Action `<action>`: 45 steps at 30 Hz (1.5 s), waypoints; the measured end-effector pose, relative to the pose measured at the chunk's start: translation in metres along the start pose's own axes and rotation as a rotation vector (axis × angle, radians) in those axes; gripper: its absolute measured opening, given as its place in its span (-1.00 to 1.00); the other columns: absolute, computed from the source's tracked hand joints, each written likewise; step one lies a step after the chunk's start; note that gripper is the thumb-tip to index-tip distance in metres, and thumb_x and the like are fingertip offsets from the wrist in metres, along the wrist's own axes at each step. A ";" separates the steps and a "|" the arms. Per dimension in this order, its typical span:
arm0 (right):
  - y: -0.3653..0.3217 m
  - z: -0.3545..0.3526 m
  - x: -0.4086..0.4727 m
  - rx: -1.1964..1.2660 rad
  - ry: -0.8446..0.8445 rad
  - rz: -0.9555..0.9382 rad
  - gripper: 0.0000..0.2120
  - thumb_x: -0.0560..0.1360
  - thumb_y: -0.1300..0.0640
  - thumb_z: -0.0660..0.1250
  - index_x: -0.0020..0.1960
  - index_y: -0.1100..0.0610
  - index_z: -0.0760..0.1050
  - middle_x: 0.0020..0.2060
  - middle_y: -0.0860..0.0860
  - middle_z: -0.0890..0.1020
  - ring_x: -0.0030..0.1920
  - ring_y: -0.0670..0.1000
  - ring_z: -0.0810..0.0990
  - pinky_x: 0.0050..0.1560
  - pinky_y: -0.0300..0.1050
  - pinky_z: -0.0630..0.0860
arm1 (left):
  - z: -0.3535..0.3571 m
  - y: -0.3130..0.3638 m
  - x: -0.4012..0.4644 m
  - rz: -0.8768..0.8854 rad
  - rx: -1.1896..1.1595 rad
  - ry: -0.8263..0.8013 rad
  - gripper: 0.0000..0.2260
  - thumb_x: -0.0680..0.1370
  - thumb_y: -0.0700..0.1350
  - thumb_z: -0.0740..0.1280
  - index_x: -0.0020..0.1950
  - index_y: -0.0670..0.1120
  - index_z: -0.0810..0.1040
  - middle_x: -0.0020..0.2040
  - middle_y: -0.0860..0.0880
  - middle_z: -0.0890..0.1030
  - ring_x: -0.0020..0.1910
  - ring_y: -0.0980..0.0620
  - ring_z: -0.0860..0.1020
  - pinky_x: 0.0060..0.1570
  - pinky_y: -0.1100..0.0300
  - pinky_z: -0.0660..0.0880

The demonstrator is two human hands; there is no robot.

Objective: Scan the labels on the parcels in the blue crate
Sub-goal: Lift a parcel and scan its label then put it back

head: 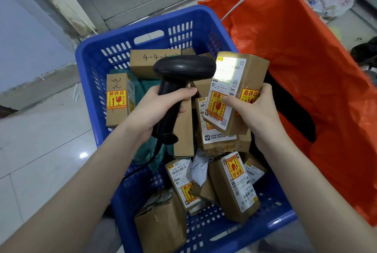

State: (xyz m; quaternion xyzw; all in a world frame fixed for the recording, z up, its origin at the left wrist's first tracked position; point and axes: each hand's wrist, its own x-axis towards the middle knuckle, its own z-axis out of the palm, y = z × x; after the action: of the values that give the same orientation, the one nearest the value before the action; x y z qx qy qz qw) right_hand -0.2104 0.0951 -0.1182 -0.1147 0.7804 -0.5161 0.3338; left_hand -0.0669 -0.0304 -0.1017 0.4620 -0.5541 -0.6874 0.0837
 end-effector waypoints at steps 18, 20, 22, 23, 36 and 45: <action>-0.001 -0.001 0.001 0.000 0.012 0.014 -0.38 0.38 0.14 0.49 0.32 0.07 0.25 -0.02 -0.11 0.54 -0.10 -0.20 0.55 -0.27 -0.32 0.43 | 0.002 0.001 -0.002 0.013 0.031 -0.038 -0.85 0.47 -0.02 0.43 -0.22 -0.07 0.57 -0.39 0.12 0.55 -0.39 0.18 0.52 -0.31 0.33 0.49; -0.001 -0.001 0.001 -0.002 0.012 0.012 -0.38 0.38 0.14 0.50 0.33 0.07 0.25 -0.04 -0.13 0.53 -0.11 -0.20 0.55 -0.27 -0.32 0.44 | 0.002 0.002 -0.002 0.014 0.039 -0.035 -0.85 0.47 -0.01 0.43 -0.22 -0.06 0.57 -0.41 0.14 0.56 -0.40 0.19 0.53 -0.30 0.31 0.49; -0.001 -0.001 0.001 0.000 0.014 0.016 -0.38 0.38 0.15 0.50 0.33 0.07 0.26 -0.05 -0.14 0.53 -0.12 -0.21 0.55 -0.28 -0.33 0.43 | 0.003 0.002 -0.002 0.018 0.041 -0.038 -0.85 0.46 -0.01 0.43 -0.22 -0.05 0.58 -0.42 0.15 0.57 -0.40 0.20 0.53 -0.28 0.29 0.49; -0.001 -0.002 0.001 0.000 0.015 0.016 -0.38 0.38 0.15 0.50 0.33 0.07 0.25 -0.06 -0.15 0.52 -0.12 -0.22 0.54 -0.29 -0.34 0.42 | 0.003 0.002 -0.002 0.021 0.041 -0.041 -0.85 0.46 -0.01 0.43 -0.22 -0.06 0.58 -0.42 0.15 0.56 -0.40 0.19 0.53 -0.27 0.29 0.49; 0.000 -0.002 0.002 0.000 0.015 0.016 -0.39 0.39 0.14 0.48 0.33 0.05 0.24 -0.11 -0.21 0.49 -0.14 -0.22 0.52 -0.31 -0.35 0.40 | 0.002 0.001 -0.001 0.030 0.009 -0.028 -0.88 0.47 -0.04 0.43 -0.22 -0.05 0.57 -0.40 0.13 0.57 -0.38 0.17 0.53 -0.21 0.23 0.49; -0.003 -0.001 0.002 0.008 0.008 0.009 -0.44 0.40 0.14 0.48 0.28 0.06 0.26 -0.09 -0.18 0.52 -0.14 -0.22 0.55 -0.32 -0.34 0.41 | -0.001 0.001 0.000 0.046 -0.034 -0.001 -0.90 0.48 -0.05 0.43 -0.20 -0.03 0.59 -0.39 0.15 0.60 -0.39 0.20 0.55 -0.31 0.33 0.50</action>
State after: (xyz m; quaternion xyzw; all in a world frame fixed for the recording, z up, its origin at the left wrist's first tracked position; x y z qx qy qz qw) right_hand -0.2129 0.0938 -0.1156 -0.1076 0.7801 -0.5182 0.3337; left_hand -0.0668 -0.0311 -0.1007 0.4471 -0.5528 -0.6950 0.1072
